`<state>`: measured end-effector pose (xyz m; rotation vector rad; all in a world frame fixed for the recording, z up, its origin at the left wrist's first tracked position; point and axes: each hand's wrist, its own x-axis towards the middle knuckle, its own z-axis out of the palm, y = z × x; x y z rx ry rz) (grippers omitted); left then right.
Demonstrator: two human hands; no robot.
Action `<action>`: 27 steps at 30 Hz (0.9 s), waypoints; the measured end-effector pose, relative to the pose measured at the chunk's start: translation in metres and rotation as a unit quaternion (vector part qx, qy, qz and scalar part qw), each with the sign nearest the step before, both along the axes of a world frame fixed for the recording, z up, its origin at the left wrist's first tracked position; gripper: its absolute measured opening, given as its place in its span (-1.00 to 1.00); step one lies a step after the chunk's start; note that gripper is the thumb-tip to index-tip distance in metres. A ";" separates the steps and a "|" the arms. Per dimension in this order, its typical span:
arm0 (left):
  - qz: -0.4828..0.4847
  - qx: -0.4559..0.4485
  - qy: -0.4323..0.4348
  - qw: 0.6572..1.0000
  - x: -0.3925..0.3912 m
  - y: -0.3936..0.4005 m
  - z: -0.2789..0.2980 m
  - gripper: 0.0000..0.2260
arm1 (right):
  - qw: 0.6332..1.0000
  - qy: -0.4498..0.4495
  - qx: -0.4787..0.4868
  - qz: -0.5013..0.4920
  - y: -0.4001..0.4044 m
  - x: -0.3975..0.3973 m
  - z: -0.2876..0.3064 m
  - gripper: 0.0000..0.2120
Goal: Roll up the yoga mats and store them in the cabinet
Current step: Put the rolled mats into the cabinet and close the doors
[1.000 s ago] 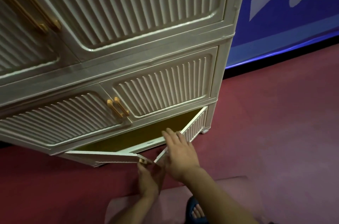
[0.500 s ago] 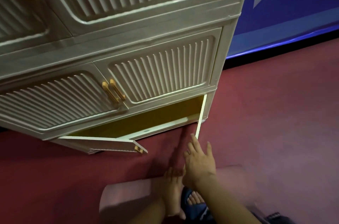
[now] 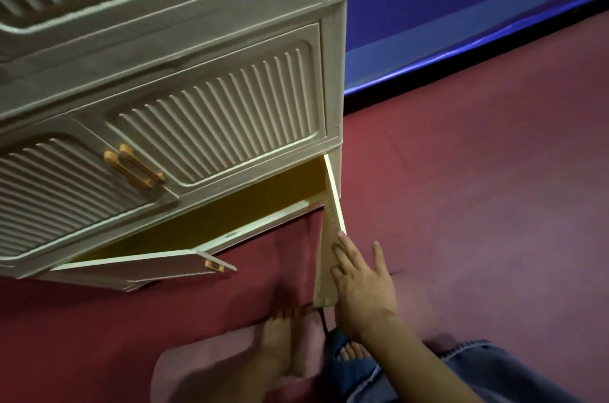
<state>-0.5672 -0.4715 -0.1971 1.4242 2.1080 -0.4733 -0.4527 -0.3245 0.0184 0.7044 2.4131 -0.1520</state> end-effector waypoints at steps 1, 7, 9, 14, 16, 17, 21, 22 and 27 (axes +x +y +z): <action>0.041 -0.023 -0.011 0.999 -0.002 -0.005 0.000 -0.60 | 1.000 0.027 0.006 0.006 -0.001 0.002 -0.004 -0.29; 0.025 -0.026 0.027 0.999 -0.001 -0.014 0.004 -0.56 | 0.999 0.025 0.011 -0.030 -0.003 0.015 -0.009 -0.33; 0.055 -0.010 -0.041 0.998 0.003 -0.022 -0.012 -0.49 | 0.999 0.032 0.014 -0.035 -0.003 0.014 -0.005 -0.35; 0.081 0.019 0.005 0.996 0.010 -0.023 -0.024 -0.61 | 0.997 0.048 0.011 -0.066 -0.004 0.003 -0.002 -0.40; 0.070 -0.002 0.065 0.995 0.008 -0.022 -0.013 -0.48 | 0.994 0.059 0.016 -0.094 -0.005 0.005 -0.010 -0.42; 0.069 0.004 0.082 0.994 0.007 -0.022 -0.005 -0.45 | 0.994 0.051 0.018 -0.096 -0.006 0.007 -0.013 -0.41; 0.036 -0.050 0.024 0.998 0.003 -0.018 0.008 -0.26 | 0.997 0.001 0.027 -0.077 -0.005 0.015 -0.017 -0.38; 0.016 -0.038 0.014 0.999 0.005 -0.014 0.012 -0.54 | 0.997 -0.005 0.026 -0.075 -0.004 0.015 -0.015 -0.37; -0.013 -0.044 0.015 0.999 0.020 -0.007 0.058 -0.67 | 0.996 0.001 0.024 -0.089 0.000 0.026 -0.011 -0.38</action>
